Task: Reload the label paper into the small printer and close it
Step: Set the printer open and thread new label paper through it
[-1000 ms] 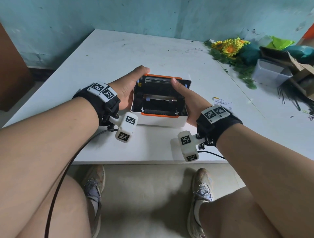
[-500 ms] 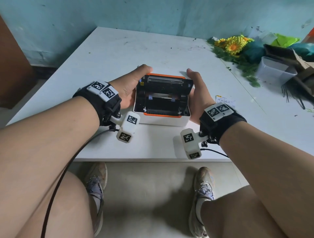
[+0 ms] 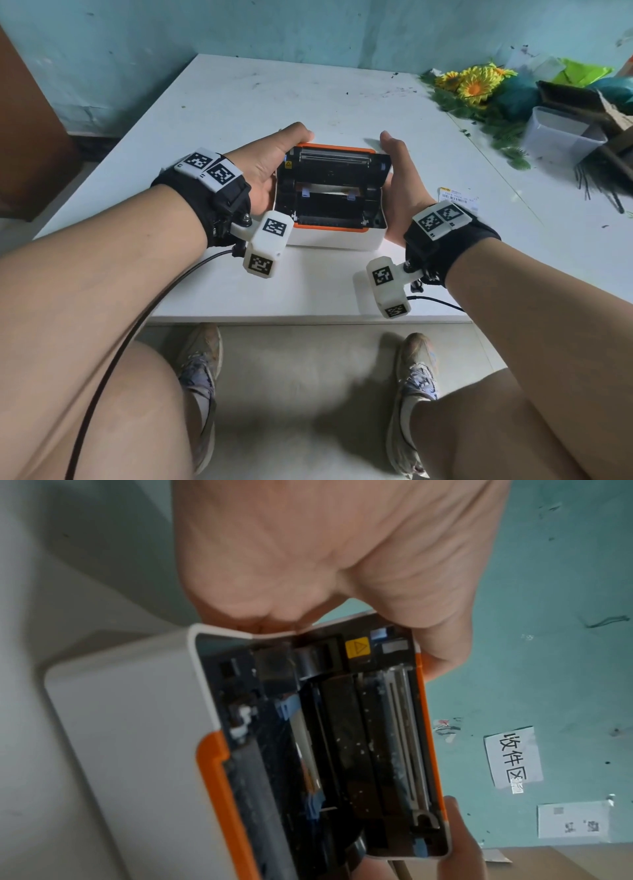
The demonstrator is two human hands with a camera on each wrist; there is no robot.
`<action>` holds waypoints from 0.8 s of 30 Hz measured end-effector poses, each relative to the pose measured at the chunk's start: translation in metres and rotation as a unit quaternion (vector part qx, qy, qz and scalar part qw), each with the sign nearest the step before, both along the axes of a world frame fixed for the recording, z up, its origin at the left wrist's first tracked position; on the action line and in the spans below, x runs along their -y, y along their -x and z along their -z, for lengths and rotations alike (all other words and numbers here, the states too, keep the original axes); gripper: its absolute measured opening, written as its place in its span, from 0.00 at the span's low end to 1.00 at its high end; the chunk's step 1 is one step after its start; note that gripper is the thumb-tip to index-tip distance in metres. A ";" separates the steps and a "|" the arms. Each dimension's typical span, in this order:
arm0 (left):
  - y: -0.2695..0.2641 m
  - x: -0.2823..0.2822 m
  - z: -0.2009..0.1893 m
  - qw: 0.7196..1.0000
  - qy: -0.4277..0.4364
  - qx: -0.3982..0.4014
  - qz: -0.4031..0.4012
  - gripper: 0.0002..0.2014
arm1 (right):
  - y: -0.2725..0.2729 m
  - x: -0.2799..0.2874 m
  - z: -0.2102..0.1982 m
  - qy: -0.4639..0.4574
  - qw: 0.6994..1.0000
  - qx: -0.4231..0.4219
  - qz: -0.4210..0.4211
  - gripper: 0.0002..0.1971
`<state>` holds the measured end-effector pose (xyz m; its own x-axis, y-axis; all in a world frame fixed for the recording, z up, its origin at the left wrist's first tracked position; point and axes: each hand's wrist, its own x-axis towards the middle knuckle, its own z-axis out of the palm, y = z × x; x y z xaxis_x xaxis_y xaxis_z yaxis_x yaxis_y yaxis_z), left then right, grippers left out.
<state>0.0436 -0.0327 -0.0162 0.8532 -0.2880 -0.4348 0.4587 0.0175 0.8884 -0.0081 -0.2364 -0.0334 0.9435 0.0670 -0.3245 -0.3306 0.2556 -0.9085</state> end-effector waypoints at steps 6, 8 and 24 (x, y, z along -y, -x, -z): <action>0.002 0.002 -0.001 1.000 -0.009 0.013 -0.004 0.16 | -0.002 0.007 0.002 -0.035 0.999 -0.022 -0.024 0.40; 0.002 0.002 -0.001 1.000 -0.013 0.016 -0.006 0.15 | -0.002 0.007 0.001 -0.034 0.999 -0.023 -0.019 0.39; 0.004 0.004 0.001 1.000 0.006 0.018 -0.008 0.16 | 0.001 -0.002 -0.004 0.018 1.000 -0.003 0.005 0.33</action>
<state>0.0393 -0.0363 -0.0170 0.8725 -0.2788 -0.4012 0.4267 0.0350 0.9037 -0.0095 -0.2344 -0.0298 0.9421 0.0448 -0.3324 -0.3337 0.2258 -0.9152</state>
